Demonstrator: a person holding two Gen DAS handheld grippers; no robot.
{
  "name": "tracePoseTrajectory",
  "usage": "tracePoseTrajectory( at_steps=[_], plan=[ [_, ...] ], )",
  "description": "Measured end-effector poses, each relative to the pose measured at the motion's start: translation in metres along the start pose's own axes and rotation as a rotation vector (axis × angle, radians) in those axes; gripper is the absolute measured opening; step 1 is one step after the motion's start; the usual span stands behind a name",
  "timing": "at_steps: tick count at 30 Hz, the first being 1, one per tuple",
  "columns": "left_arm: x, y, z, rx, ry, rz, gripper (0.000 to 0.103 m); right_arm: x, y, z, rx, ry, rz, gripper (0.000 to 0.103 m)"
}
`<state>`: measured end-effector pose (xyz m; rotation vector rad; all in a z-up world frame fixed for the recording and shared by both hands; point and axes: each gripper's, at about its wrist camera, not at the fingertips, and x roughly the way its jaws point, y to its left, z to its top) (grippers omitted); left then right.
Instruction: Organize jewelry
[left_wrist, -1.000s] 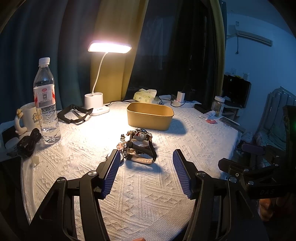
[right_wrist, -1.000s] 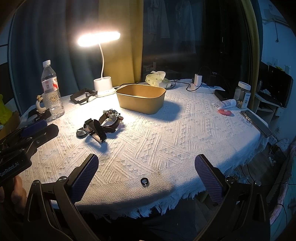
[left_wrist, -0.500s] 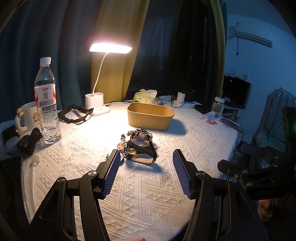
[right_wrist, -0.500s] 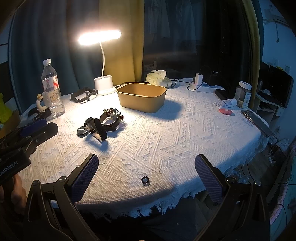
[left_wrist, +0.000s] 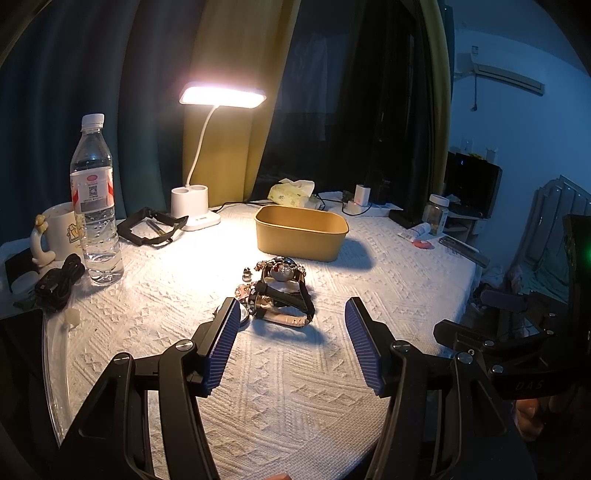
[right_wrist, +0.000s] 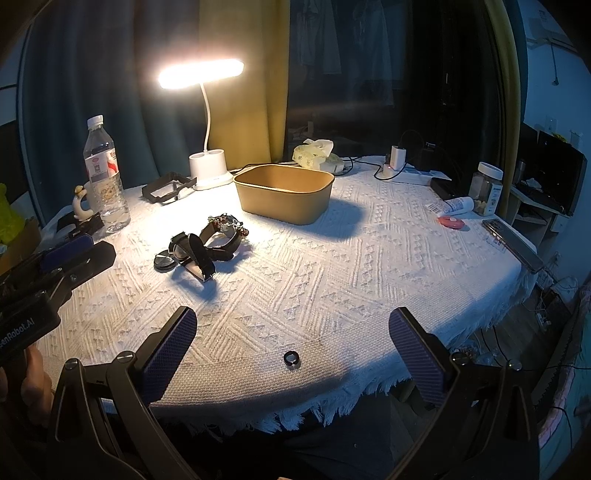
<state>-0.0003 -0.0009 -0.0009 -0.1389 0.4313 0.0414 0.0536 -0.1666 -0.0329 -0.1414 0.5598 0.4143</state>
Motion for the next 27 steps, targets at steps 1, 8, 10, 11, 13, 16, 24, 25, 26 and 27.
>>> tracePoseTrajectory(
  at_steps=[1,8,10,11,13,16,24,25,26,27],
  plan=[
    [0.0,0.0,0.0,-0.001,0.0,-0.001,0.062,0.0,-0.001,0.0,0.0,0.0,0.0,0.102],
    [-0.001,0.001,0.0,-0.001,0.0,-0.001,0.062,0.0,0.0,-0.001,-0.001,0.0,0.0,0.102],
    [-0.001,0.001,0.0,-0.001,0.001,-0.001,0.062,0.0,0.0,0.0,-0.001,0.0,0.0,0.102],
    [-0.001,0.001,0.0,-0.001,0.002,-0.002,0.062,0.0,0.0,-0.001,-0.001,0.0,-0.001,0.102],
    [-0.002,0.001,0.0,-0.001,0.001,-0.005,0.062,0.0,0.0,-0.001,-0.001,0.0,-0.001,0.102],
    [-0.002,0.0,0.0,-0.001,0.001,-0.009,0.062,0.0,0.0,-0.001,-0.001,0.001,-0.001,0.102],
    [0.003,0.0,0.001,-0.007,0.027,-0.028,0.062,0.006,-0.003,-0.004,-0.009,0.014,-0.002,0.102],
    [0.006,0.002,0.001,-0.009,0.034,-0.033,0.062,0.008,-0.004,-0.006,-0.017,0.019,-0.005,0.102],
    [0.008,0.002,0.0,-0.011,0.045,-0.035,0.062,0.01,-0.005,-0.007,-0.022,0.023,-0.009,0.102],
    [0.01,0.003,-0.001,-0.013,0.054,-0.036,0.062,0.013,-0.007,-0.009,-0.023,0.03,-0.003,0.102]
  ],
)
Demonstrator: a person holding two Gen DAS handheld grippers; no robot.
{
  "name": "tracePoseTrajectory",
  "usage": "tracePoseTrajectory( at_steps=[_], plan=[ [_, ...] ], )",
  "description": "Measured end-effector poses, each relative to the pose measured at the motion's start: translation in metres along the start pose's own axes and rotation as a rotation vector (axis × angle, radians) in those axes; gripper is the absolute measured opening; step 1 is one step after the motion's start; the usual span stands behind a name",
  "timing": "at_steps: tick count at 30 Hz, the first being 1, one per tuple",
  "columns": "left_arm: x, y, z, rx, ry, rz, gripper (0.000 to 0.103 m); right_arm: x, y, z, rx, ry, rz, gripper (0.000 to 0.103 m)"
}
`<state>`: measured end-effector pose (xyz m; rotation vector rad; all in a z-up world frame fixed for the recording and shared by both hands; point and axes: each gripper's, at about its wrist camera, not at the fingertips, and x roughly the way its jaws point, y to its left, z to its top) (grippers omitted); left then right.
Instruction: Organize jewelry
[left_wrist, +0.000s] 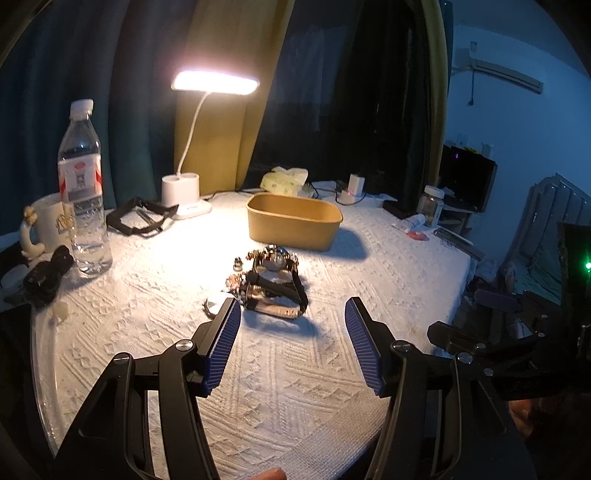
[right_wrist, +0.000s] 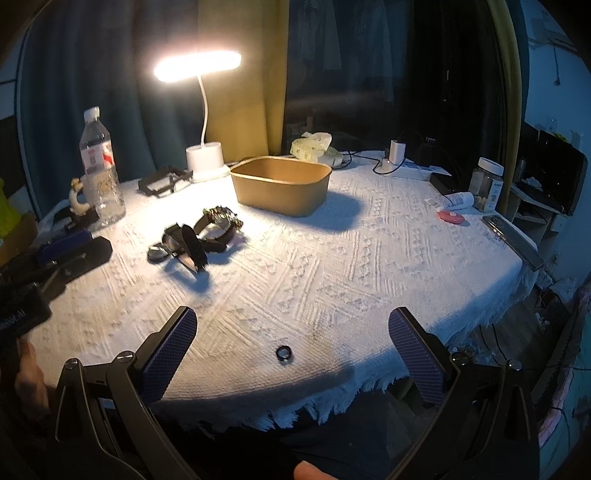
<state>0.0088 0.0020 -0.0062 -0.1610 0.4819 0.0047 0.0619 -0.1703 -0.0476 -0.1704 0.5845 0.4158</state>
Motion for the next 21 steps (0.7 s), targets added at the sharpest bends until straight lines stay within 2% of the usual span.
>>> tracePoseTrajectory(
  at_steps=[3,6,9,11,13,18,21],
  plan=[
    [0.006,0.004,-0.003,-0.013,0.021,0.005,0.062,0.01,-0.002,-0.004,-0.001,0.03,0.036,0.097],
    [0.015,0.007,-0.006,-0.026,0.06,-0.003,0.062,0.019,0.004,-0.01,-0.029,0.062,0.073,0.085],
    [0.019,0.008,-0.008,-0.027,0.074,-0.006,0.062,0.028,0.01,-0.016,-0.057,0.095,0.104,0.068],
    [0.021,0.007,-0.008,-0.021,0.078,-0.001,0.062,0.033,0.011,-0.019,-0.064,0.116,0.116,0.054],
    [0.022,0.006,-0.01,-0.02,0.086,0.005,0.062,0.038,0.012,-0.021,-0.065,0.134,0.119,0.045],
    [0.028,0.01,-0.012,-0.035,0.105,0.008,0.062,0.042,0.009,-0.026,-0.07,0.144,0.105,0.035],
    [0.03,0.009,-0.012,-0.034,0.112,0.005,0.062,0.042,0.008,-0.026,-0.074,0.14,0.102,0.024]
  ],
)
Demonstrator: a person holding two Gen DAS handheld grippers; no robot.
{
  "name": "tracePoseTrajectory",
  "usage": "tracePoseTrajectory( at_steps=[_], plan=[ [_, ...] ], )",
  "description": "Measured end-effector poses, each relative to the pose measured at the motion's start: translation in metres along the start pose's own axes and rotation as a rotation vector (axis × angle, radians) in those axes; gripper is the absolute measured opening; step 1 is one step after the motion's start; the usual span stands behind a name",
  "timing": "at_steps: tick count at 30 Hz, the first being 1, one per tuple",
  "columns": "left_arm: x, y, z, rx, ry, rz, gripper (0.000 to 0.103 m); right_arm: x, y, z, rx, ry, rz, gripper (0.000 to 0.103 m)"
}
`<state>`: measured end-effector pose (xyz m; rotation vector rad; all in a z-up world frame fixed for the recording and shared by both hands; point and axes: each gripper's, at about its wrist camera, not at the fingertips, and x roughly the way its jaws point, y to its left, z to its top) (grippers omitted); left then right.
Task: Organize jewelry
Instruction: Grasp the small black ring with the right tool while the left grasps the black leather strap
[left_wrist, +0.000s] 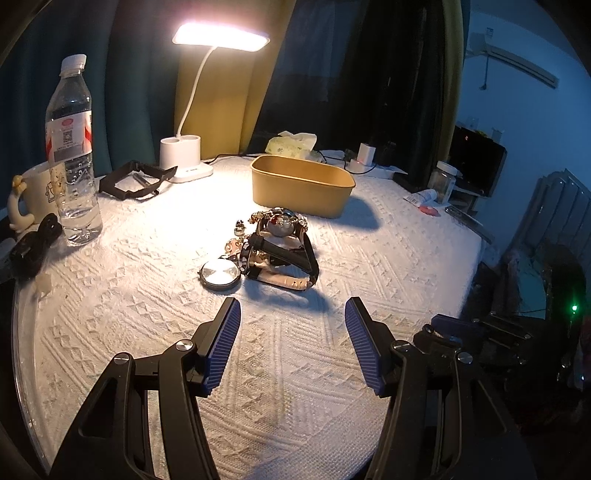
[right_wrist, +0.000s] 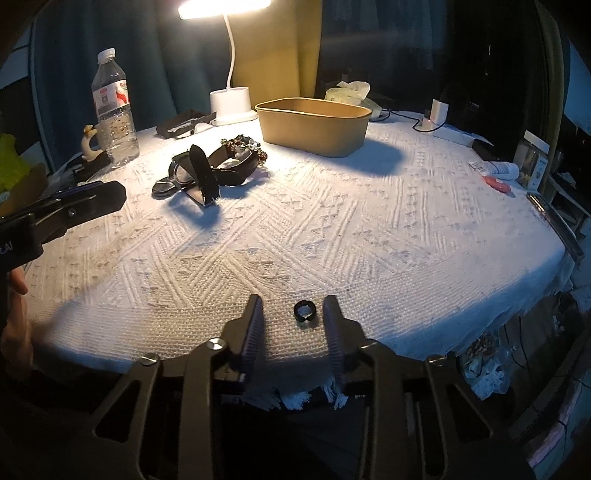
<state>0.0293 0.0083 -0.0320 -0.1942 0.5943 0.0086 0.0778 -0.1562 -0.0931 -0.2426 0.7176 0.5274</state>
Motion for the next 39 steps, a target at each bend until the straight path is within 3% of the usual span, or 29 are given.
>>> tracePoseTrajectory(
  at_steps=[3,16,33,37,39],
  plan=[
    [0.002,-0.001,0.001,0.005,0.004,-0.004,0.062,0.001,0.0,0.001,-0.007,-0.003,0.007,0.012],
    [0.014,0.0,0.012,0.009,0.027,0.017,0.062,-0.005,-0.007,0.023,0.005,-0.059,0.031,0.012],
    [0.058,0.013,0.042,-0.01,0.062,0.019,0.062,0.024,-0.024,0.062,0.042,-0.065,0.059,0.012],
    [0.074,0.012,0.045,0.005,0.108,0.014,0.062,0.028,-0.027,0.069,0.046,-0.074,0.06,0.012],
    [0.08,0.011,0.045,0.006,0.134,0.002,0.068,0.032,-0.028,0.07,0.053,-0.07,0.063,0.012]
  ],
)
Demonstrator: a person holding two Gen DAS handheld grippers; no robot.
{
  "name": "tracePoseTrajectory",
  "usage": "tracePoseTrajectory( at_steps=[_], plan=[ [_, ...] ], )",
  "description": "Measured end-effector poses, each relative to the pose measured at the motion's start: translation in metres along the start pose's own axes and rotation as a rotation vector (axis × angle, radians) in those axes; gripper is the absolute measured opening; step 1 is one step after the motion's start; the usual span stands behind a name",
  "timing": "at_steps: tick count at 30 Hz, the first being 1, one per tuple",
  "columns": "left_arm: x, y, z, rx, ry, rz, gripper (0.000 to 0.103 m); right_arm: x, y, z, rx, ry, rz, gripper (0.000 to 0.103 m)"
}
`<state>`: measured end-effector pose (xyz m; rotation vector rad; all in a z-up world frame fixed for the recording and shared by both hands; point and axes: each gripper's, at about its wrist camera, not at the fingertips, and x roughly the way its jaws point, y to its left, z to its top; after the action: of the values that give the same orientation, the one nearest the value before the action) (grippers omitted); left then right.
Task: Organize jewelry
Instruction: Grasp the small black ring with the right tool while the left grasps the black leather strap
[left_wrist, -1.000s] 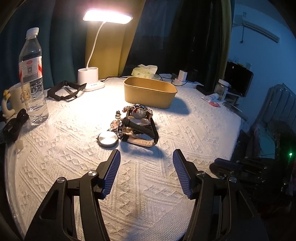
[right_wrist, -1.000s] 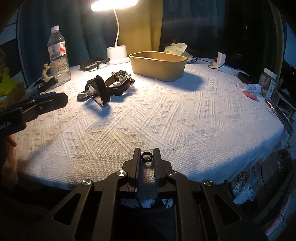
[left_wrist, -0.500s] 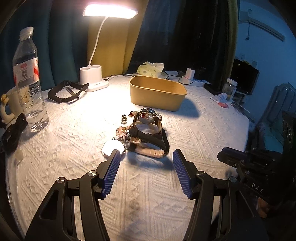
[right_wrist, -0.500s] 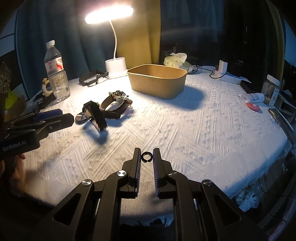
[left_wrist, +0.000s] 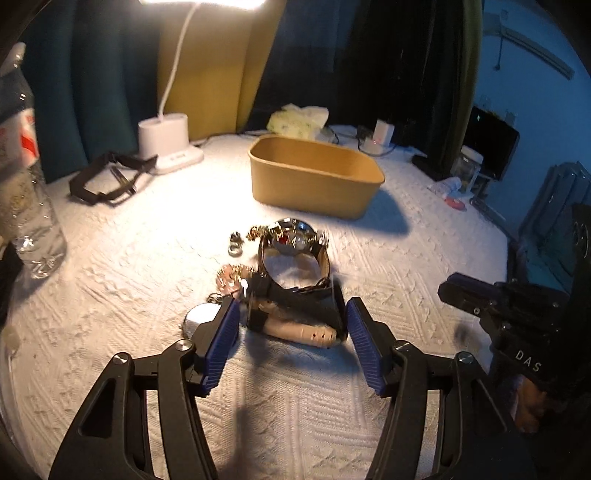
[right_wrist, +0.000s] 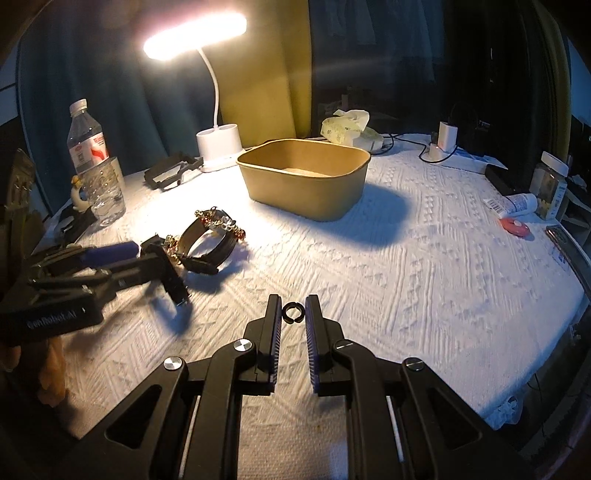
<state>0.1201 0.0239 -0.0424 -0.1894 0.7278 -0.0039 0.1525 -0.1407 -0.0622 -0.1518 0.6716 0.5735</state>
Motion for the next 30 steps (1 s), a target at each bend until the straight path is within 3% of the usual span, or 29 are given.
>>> tracePoseTrajectory(
  at_steps=[5,13,18,22,30],
  plan=[
    [0.008,-0.007,0.001,0.048,0.033,0.015,0.081,0.006,-0.002,0.001,0.009,0.009,0.011,0.012],
    [0.023,-0.006,0.009,0.159,0.089,0.112,0.082,0.007,-0.007,0.002,0.021,0.002,0.014,0.012],
    [0.031,-0.008,0.011,0.233,0.124,0.088,0.082,0.007,-0.01,0.005,0.026,0.003,-0.002,0.012],
    [0.035,-0.008,0.012,0.232,0.143,0.051,0.075,0.005,-0.014,0.01,0.042,-0.011,-0.024,0.012],
    [0.031,-0.008,0.014,0.262,0.107,0.064,0.064,-0.004,-0.022,0.025,0.063,-0.049,-0.063,0.012]
  ],
)
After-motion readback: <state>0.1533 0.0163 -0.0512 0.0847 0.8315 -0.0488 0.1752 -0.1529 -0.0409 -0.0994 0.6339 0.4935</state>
